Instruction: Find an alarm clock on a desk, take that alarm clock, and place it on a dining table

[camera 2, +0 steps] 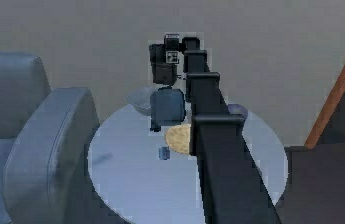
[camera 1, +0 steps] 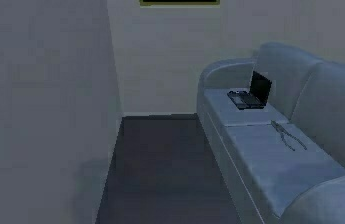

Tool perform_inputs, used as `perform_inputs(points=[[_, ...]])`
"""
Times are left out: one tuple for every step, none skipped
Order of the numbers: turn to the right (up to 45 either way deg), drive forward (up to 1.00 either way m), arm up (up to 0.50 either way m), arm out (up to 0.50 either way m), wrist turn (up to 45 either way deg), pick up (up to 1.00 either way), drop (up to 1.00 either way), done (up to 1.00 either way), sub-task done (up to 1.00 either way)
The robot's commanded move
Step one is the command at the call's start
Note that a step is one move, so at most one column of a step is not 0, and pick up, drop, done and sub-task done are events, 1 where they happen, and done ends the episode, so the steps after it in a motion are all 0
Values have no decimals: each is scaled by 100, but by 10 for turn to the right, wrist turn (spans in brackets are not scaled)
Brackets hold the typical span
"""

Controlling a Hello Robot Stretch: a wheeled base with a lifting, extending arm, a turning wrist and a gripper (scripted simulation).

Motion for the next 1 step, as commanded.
perform_inputs(points=[[0,0,0,0,0,0,0,100,0]])
